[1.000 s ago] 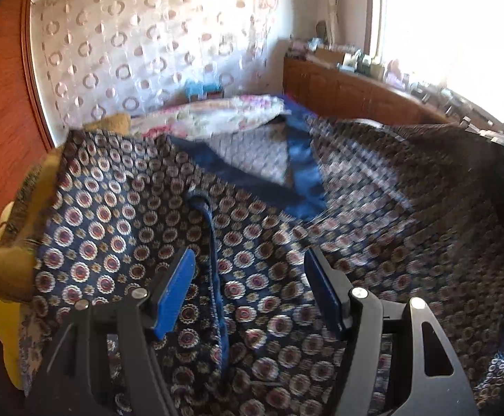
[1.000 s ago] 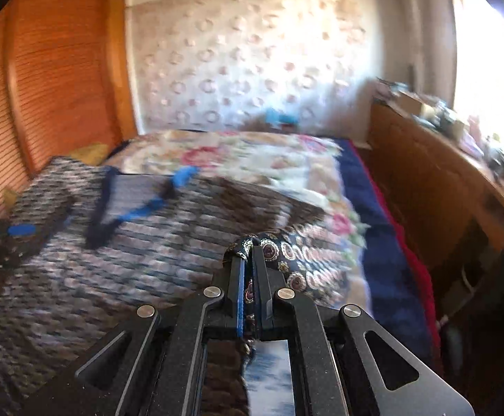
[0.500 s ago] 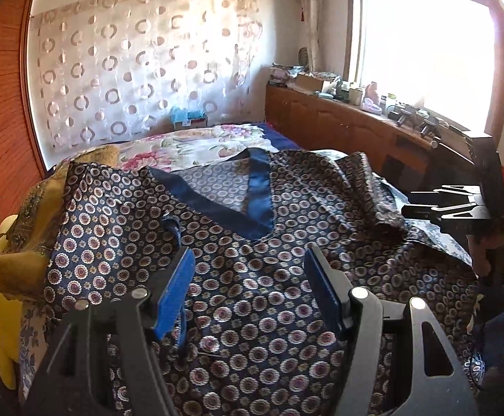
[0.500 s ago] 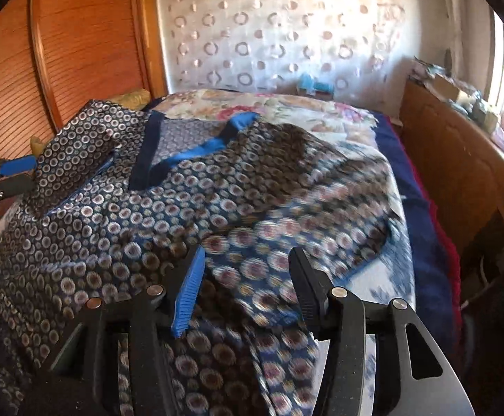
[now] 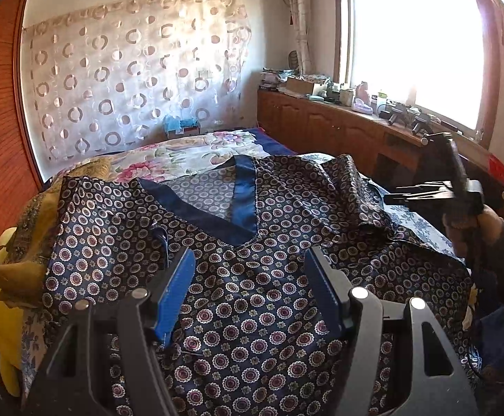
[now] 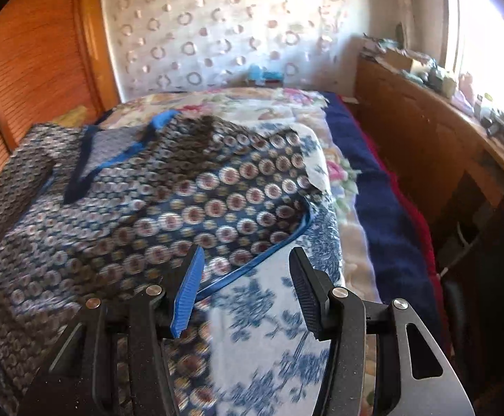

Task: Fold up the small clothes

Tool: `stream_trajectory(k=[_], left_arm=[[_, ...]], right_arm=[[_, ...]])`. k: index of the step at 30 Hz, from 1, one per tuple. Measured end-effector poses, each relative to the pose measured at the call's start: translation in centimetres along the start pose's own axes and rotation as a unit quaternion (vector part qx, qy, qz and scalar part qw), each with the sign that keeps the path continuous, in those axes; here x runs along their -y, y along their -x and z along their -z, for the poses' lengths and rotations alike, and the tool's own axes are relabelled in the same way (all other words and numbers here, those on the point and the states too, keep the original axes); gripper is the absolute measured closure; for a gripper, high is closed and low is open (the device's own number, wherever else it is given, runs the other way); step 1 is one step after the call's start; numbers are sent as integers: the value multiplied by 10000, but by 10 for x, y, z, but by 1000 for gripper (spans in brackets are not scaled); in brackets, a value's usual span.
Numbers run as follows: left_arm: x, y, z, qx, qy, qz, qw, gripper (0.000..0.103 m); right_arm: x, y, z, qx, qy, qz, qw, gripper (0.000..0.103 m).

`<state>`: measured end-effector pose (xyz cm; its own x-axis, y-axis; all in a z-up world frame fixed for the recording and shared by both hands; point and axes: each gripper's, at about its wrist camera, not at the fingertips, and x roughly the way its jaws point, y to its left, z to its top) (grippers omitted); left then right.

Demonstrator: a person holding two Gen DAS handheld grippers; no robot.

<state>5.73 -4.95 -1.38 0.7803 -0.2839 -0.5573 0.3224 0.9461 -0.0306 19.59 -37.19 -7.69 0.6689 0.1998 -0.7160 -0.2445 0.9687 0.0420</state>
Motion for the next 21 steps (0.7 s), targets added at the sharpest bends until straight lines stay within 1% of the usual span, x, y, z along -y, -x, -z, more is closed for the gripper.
stream_trajectory(k=[2,7,12,15,18,19,20,21], left_arm=[[0,0,0,3,-3,-6,10000,37],[-1,1,1,8,11,-37,10000,37],[-3,0,3,-4,55,-45,10000,37],[-7,-1,4,-20,111,-46,9999,37],[-10,-3,6,-46,165,-68,9998,37],[-11,-3,6,-44,181,-70,9998,37],[-12,-3,6,-43,191,-73,9998,37],[-13,-3,6,-40,200,-78,9998,37]], right_arm=[[6,-15,-3,-130,-78,76,9999,51],[18,-33,-11,-289,-253,184,9991,51],[20,-44,-15,-415,-190,328,9984,51],[20,-48,-17,-416,-116,402,9983,51],[19,-51,-19,-405,-90,428,9982,53],[19,-52,-19,-403,-89,402,9983,63],[19,-52,-20,-386,-75,375,9985,76],[18,-53,-21,-377,-36,351,9987,83]])
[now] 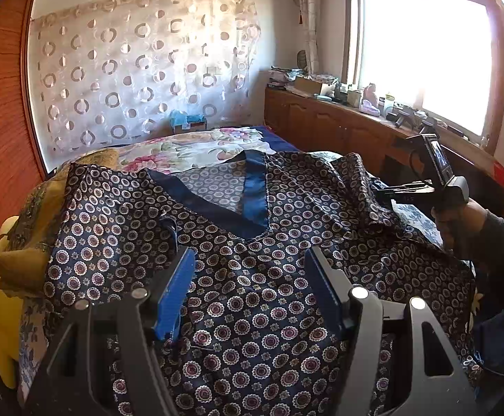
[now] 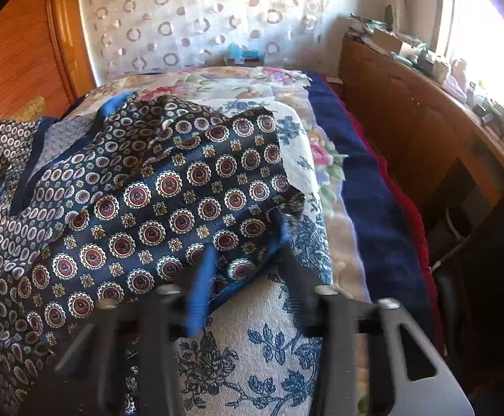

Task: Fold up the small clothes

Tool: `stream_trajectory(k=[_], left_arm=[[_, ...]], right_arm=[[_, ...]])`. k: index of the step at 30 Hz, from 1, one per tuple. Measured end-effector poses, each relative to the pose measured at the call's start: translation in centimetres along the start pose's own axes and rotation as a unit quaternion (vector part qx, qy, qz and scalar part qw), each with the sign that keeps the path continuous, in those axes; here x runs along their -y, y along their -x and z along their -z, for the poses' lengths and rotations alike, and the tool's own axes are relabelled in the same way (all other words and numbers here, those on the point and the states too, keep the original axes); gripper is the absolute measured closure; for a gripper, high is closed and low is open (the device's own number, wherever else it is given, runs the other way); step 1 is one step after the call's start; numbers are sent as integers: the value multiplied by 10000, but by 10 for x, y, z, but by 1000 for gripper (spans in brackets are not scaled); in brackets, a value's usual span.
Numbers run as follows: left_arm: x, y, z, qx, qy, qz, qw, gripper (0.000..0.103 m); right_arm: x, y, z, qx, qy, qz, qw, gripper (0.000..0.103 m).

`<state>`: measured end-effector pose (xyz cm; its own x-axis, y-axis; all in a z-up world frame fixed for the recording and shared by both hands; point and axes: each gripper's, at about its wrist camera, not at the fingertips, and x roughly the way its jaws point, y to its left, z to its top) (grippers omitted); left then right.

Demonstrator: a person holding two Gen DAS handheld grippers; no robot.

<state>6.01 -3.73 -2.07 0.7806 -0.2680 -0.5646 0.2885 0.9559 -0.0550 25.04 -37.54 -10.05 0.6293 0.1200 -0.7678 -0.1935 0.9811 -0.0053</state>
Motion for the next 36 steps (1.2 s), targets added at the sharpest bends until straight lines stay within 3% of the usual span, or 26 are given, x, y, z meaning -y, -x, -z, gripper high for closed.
stream_trajectory(k=[1,2,4,9,18,19,21,22,27,36], left_arm=[[-1,1,1,4,7,-9,10000,37],[-2,1,1,3,14,-19,10000,37],[-6,1,1,12,48,-42,10000,37],[-17,2,0,44,184,-109,9998,37],[-34,2,6,55,354,-235,9991,37],[-36,3,6,56,359,-244,9990,37],[-38,3,7,58,370,-264,9990,37],[-40,4,8,64,378,-272,9989,37],[-49,5,11,78,486,-290,9984,37],[-51,1,14,53,514,-290,9982,37]], right_arm=[[-2,0,-1,-6,39,-66,10000,95],[-4,-1,-2,-27,74,-174,9998,99],[-10,1,-5,-36,163,-266,9995,99],[-37,32,-26,471,416,-606,9962,100],[-116,55,-72,965,1116,-1182,9820,99],[-125,56,-76,997,1193,-1292,9794,96],[-138,55,-77,1006,1309,-1271,9780,66],[-142,55,-78,1042,1325,-1243,9778,46],[-136,54,-72,1033,1172,-1338,9786,45],[-95,25,-52,460,705,-739,9937,45]])
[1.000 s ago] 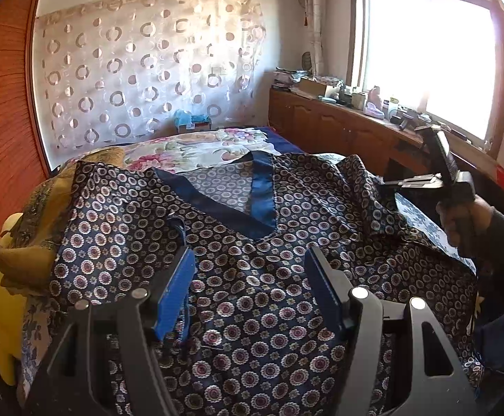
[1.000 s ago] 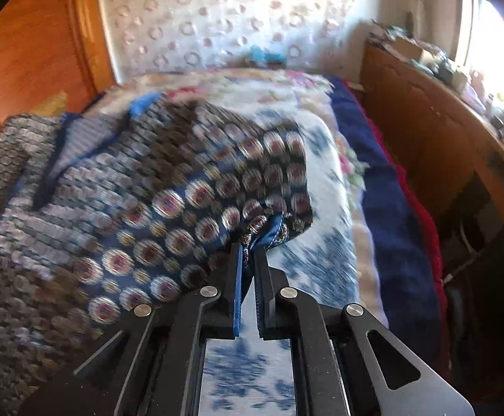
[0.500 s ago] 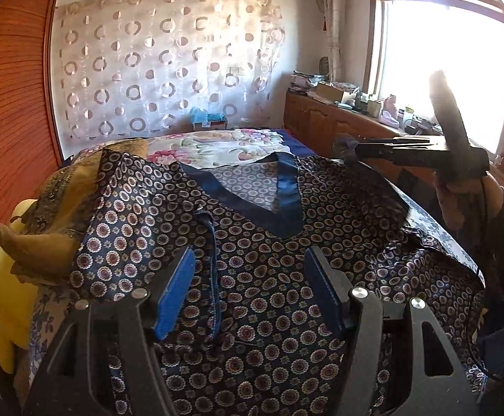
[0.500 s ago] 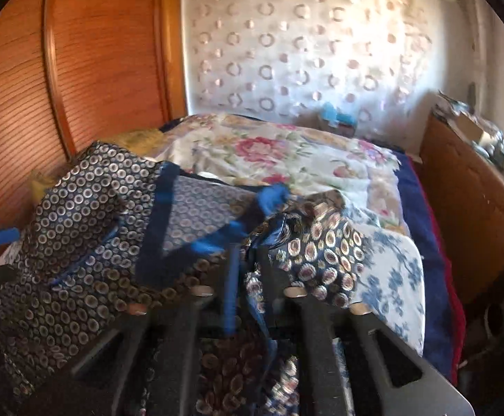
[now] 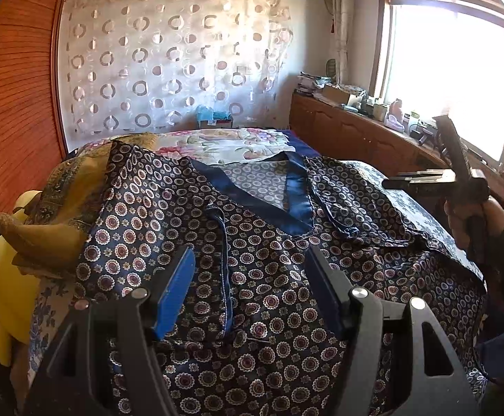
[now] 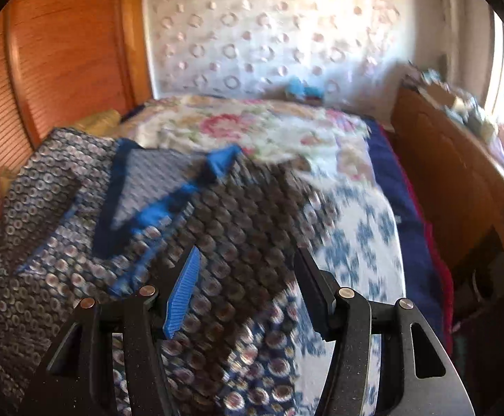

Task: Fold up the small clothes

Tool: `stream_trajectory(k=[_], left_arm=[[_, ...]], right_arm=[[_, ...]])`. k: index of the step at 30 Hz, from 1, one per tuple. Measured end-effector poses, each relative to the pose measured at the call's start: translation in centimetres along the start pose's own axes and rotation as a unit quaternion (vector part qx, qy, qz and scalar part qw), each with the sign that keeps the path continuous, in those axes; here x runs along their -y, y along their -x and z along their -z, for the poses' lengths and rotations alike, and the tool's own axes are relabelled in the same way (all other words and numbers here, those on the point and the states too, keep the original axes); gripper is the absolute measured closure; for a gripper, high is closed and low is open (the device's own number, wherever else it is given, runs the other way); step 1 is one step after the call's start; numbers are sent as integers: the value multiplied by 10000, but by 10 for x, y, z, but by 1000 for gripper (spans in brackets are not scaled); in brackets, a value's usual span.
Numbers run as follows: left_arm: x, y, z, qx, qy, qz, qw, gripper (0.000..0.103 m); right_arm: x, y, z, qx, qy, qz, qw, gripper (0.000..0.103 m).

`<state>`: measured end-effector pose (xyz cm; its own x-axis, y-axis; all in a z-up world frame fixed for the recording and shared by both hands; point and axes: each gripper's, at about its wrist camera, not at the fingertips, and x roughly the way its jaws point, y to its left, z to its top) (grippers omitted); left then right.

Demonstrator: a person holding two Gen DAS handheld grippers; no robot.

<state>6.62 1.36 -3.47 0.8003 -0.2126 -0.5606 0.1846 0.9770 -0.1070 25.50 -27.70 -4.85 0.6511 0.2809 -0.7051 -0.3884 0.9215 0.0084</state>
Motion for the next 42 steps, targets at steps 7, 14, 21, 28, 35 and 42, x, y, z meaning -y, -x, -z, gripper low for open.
stream_trajectory(k=[7,14,21,28,35,42], left_arm=[[2,-6,1,-48,-22,-38,10000,37],[-11,-12,2,-117,62,-161,9998,37],[-25,-16,-5,-86,38,-306,9995,37],[-51,-26,-24,-158,-91,-610,9980,37],[-81,-49,-42,-331,-136,-852,9957,37],[-102,-71,-58,-439,-196,-900,9948,37]], right_arm=[[9,-25,21,-512,-242,-95,9984,47],[13,-32,24,-618,-81,-113,9980,101],[50,-12,9,-386,-47,573,9976,102],[91,-31,8,-651,-220,1087,9917,71],[113,-45,2,-390,-547,614,9958,46],[109,-74,-7,-489,-374,359,9975,46]])
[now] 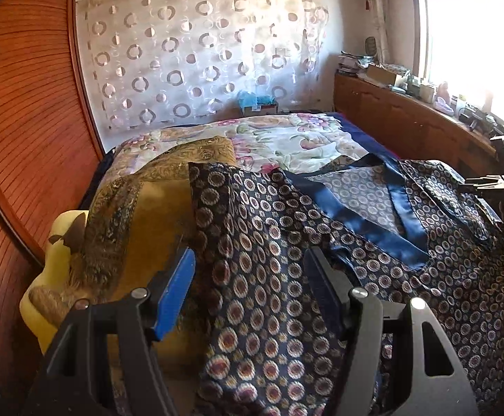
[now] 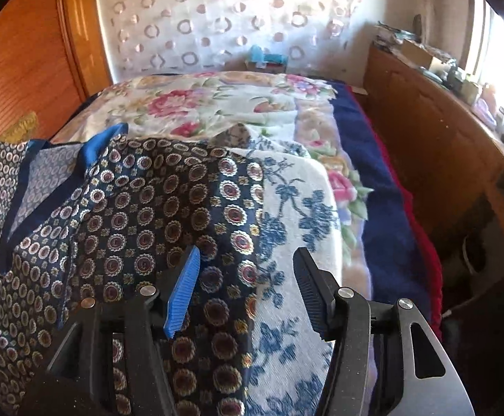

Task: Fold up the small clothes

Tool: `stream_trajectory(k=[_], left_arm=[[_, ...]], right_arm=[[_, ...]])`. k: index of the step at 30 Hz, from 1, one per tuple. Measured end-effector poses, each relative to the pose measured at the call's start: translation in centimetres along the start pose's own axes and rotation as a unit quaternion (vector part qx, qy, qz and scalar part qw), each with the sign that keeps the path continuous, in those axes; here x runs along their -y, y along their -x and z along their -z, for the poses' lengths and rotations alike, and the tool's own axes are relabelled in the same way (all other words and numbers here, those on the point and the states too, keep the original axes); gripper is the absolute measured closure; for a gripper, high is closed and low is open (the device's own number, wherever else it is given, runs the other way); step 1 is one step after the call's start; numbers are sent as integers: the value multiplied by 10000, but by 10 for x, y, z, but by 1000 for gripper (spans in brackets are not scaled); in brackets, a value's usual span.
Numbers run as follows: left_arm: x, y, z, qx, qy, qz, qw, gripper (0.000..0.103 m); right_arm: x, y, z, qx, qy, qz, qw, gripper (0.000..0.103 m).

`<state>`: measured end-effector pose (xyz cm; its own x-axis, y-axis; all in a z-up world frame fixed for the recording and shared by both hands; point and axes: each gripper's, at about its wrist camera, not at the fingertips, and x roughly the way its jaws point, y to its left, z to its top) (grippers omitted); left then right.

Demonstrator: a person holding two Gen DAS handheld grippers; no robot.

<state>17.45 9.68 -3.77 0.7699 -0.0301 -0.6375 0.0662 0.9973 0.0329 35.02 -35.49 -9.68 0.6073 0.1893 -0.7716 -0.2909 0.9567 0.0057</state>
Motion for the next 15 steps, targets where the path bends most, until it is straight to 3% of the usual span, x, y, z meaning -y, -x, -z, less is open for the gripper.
stream_trajectory(k=[9,15], left_arm=[[-8,-23,-17,-247,-146,-18,9996,40],[-12,-38,-23,-453,-185,4,9988,58]], right_arm=[[-3,-7,2,4,59,-11,10000,45],[0,-8,4,-8,-1,-54,10000,44]])
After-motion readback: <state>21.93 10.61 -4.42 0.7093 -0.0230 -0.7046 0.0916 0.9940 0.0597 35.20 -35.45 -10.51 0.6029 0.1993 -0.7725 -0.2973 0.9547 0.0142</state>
